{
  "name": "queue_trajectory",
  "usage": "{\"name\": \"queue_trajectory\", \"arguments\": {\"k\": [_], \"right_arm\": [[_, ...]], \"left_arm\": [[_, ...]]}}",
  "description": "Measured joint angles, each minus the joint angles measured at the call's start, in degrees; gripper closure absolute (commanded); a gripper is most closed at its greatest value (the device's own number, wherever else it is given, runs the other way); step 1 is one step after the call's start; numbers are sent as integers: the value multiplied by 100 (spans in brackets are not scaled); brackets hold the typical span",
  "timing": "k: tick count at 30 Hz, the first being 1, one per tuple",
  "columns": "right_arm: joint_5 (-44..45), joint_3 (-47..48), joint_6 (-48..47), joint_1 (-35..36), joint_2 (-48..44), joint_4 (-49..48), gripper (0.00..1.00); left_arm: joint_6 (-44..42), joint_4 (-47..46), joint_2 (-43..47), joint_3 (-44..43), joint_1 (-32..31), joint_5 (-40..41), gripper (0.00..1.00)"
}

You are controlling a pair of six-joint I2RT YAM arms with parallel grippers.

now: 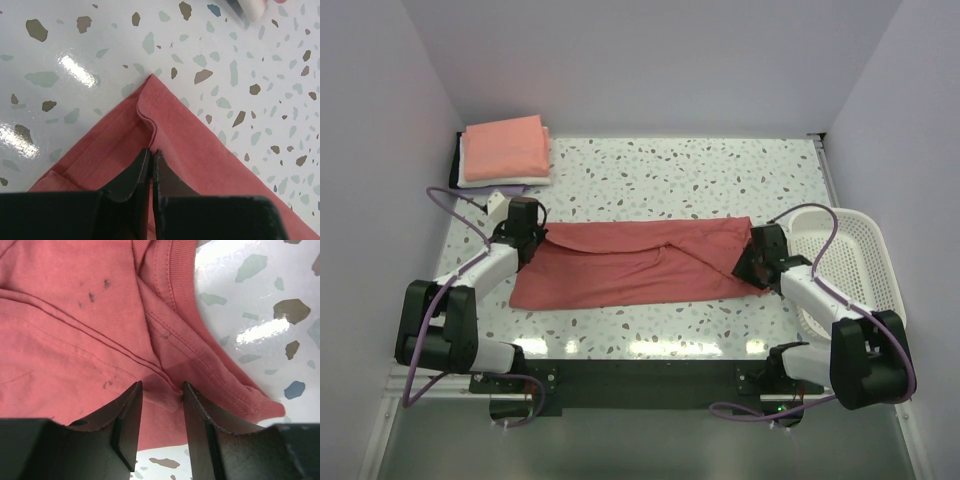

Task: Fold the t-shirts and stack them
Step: Fold the tshirt

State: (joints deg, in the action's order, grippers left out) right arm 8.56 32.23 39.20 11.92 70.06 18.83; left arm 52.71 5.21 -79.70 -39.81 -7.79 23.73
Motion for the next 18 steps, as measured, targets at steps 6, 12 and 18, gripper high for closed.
{"name": "queue_trajectory", "arguments": {"k": [6,12,18], "right_arm": [[-114,-13,76,0,7,-129,74],[-164,-17,129,0,7,-133,99],[-35,168,70,-2,-70,162,100]], "left_arm": [[0,0,0,0,11,-15,100],[0,0,-2,0,17,-20,100],[-2,2,-28,0,31,-17,100]]}}
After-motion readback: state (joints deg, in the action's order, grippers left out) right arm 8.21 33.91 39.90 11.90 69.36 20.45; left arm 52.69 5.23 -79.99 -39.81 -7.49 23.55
